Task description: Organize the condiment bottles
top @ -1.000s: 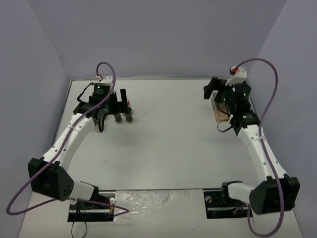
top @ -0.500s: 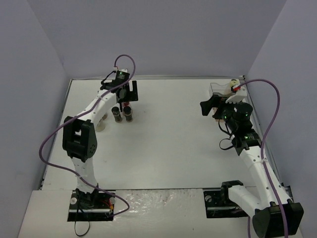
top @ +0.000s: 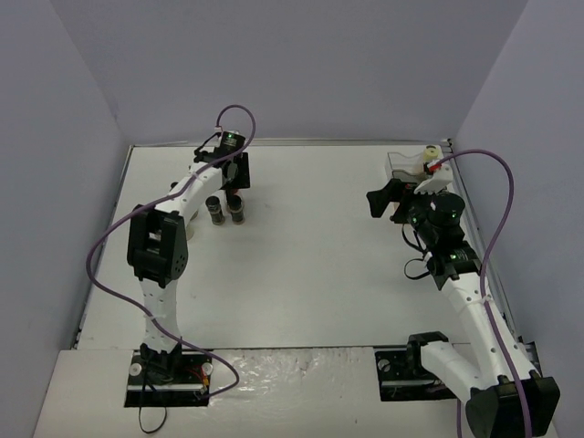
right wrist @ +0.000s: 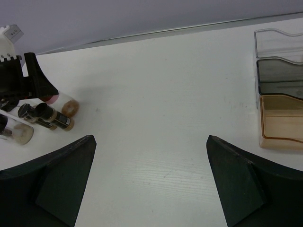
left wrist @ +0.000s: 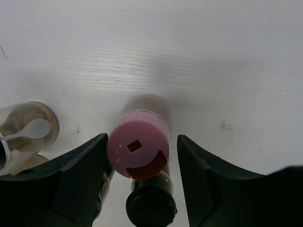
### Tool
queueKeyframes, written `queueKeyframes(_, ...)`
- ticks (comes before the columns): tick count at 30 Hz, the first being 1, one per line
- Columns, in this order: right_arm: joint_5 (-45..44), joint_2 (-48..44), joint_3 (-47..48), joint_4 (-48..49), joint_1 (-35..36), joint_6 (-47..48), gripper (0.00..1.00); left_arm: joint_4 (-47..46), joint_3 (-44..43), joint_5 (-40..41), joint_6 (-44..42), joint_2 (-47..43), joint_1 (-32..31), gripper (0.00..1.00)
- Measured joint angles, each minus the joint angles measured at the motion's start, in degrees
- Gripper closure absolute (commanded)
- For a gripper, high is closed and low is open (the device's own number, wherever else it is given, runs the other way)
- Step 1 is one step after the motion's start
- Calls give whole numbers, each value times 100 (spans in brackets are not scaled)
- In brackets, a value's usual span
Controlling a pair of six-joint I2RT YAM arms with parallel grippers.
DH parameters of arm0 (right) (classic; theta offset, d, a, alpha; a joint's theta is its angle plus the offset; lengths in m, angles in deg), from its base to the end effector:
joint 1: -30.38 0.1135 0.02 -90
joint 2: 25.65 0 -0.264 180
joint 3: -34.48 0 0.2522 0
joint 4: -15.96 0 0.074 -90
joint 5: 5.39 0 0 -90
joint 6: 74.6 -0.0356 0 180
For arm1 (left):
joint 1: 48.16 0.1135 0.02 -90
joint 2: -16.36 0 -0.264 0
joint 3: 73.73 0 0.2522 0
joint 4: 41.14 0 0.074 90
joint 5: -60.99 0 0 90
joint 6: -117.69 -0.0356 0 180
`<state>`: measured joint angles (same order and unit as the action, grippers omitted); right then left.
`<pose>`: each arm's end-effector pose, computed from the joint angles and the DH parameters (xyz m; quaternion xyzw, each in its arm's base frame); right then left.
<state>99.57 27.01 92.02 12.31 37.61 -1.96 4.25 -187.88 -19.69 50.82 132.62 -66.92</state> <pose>0.2166 0.0367 0.3472 -0.0314 0.6990 0.2399 0.6729 0.4398 -0.1433 0.2605 -0.0648 0.9271 -0.0584 0.3644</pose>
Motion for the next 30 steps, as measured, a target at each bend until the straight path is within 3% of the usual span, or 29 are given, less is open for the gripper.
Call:
queueKeyframes(7, -2, -74, -12, 0, 0, 1, 0, 83, -408, -22, -34, 267, -61, 76)
queueKeyframes(10, -2, -84, -12, -1, 0, 0, 0, 130, -546, -87, -136, 344, -118, 80)
queueKeyframes(16, -31, -150, -12, -2, 0, 2, 0, 214, -977, -479, -635, 398, -533, 80)
queueKeyframes(23, -104, -193, -31, -41, 0, 27, 0, 237, -1243, -763, -1053, 387, -1786, 78)
queueKeyframes(27, -177, -310, -117, -59, 0, 69, 0, 265, -1098, -920, -1131, 387, -2415, 74)
queueKeyframes(30, -224, -378, -181, -88, 0, 88, 0, 275, -962, -1039, -1160, 385, -2708, 62)
